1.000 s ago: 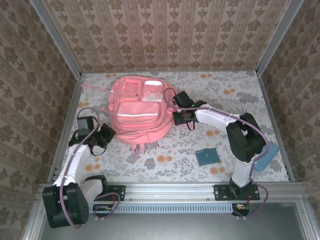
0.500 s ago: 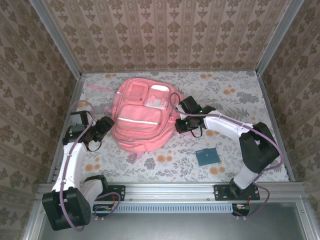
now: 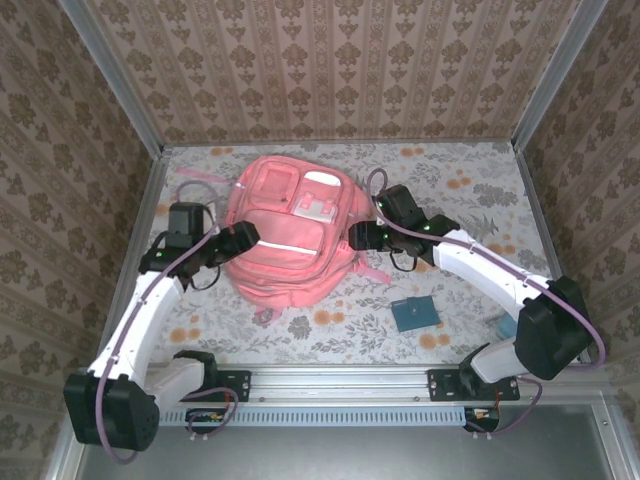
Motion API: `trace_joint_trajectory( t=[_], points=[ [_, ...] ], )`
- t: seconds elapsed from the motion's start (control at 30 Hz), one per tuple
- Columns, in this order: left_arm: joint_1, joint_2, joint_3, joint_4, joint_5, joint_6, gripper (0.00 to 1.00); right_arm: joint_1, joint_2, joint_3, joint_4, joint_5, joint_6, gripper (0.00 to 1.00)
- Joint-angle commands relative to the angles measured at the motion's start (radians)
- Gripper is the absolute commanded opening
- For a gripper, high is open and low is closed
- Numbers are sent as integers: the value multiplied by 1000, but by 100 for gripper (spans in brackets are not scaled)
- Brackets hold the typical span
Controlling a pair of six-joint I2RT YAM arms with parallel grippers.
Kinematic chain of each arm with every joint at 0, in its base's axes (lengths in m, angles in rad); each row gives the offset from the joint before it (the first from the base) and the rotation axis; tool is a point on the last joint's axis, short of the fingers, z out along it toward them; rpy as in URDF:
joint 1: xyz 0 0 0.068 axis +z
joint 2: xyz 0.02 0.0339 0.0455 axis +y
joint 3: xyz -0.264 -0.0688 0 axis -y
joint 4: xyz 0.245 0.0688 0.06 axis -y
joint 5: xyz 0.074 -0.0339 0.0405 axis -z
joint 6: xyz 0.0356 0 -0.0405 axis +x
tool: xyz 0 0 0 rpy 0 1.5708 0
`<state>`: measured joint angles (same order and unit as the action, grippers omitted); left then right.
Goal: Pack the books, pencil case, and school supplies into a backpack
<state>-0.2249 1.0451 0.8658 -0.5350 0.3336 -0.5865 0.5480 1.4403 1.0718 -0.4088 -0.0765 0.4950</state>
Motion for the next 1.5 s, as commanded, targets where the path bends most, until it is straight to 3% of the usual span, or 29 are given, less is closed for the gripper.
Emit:
trace_joint_trajectory(
  t=[0.0, 0.27, 0.5, 0.73, 0.93, 1.1, 1.47],
  points=[
    [-88, 53, 71, -35, -101, 120, 78, -2, 54, 9, 50, -63, 35, 69],
    [-216, 237, 188, -50, -159, 198, 75, -14, 255, 168, -16, -88, -66, 66],
    [-225, 442, 334, -5, -154, 199, 56, -70, 426, 310, -91, -217, -346, 74],
    [-226, 656, 440, 4, -200, 177, 42, -106, 539, 398, -175, -376, -478, 75],
    [-226, 754, 478, 8, -217, 152, 38, -119, 595, 442, -189, -396, -501, 72],
    [-226, 794, 480, -11, -254, 127, 36, -123, 618, 458, -198, -424, -512, 63],
    [-226, 817, 472, -20, -265, 116, 34, -125, 561, 438, -223, -393, -514, 30]
  ],
)
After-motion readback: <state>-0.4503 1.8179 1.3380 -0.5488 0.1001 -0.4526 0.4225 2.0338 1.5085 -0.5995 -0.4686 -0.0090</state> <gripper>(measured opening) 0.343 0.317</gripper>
